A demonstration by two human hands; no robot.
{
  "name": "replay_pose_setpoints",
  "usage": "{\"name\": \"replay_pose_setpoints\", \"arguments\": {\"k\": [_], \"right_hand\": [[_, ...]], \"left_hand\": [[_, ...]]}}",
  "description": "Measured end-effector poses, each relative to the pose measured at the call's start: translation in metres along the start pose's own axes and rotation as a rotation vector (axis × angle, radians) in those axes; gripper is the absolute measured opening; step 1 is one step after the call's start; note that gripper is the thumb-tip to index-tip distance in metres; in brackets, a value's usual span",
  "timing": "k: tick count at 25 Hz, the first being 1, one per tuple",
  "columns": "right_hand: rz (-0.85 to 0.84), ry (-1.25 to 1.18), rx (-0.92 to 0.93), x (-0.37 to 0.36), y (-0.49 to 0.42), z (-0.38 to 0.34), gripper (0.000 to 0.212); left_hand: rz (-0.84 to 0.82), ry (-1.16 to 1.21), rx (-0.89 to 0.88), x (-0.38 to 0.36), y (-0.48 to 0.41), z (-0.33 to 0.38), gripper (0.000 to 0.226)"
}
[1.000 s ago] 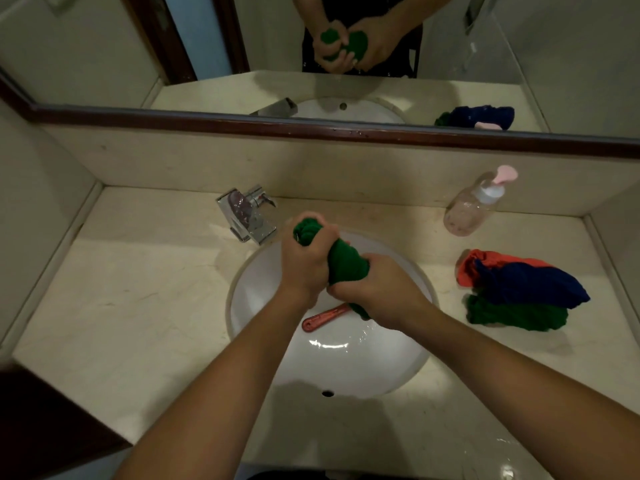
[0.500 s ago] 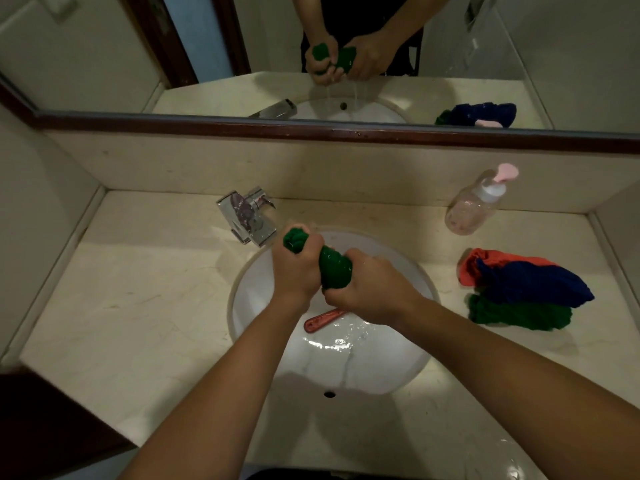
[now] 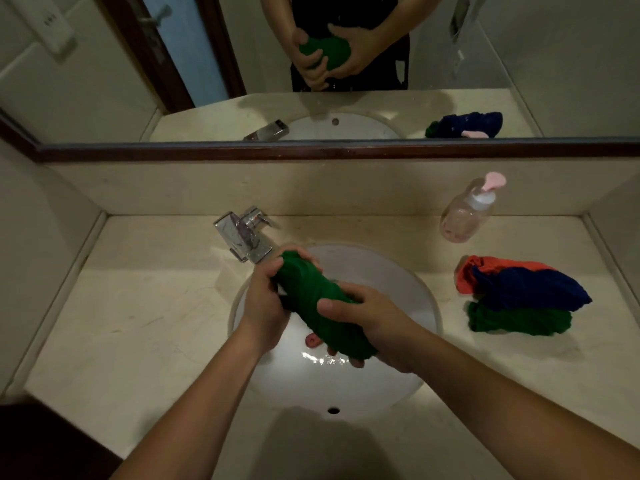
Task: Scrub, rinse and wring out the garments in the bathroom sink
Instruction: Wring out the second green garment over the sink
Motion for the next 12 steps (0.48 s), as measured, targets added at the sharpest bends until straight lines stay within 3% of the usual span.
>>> {"name": "replay_pose_setpoints", "arguments": {"k": [3, 5, 8, 12], "right_hand": [[-0.014, -0.089, -0.041, 0.000, 0.004, -0.007, 0.059], [-0.053, -0.152, -0.112, 0.001, 0.007, -0.004, 0.067], [-0.114, -0.245, -0.192, 0.006, 0.004, 0.005, 0.077], [0.005, -0.358, -0.189, 0.017, -0.001, 0.001, 0.067]], "left_hand": [[-0.093, -0.074, 0.028, 0.006, -0.002, 0.003, 0.066], [-0.119, -0.151, -0.048, 0.007, -0.007, 0.004, 0.073], [-0.146, -0.072, -0.110, -0.005, -0.015, 0.002, 0.054], [-0.171, 0.159, -0.053, -0.025, -0.025, 0.001, 0.022]]}}
Point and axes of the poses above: each hand's wrist, its own y-axis away from the middle knuckle, its own x-axis out of the back of the hand, z = x × y, the point moved 5 cm from there along -y, towards the middle knuckle, and after that the axes turned 9 degrees about -y, right-handed, at the moved point
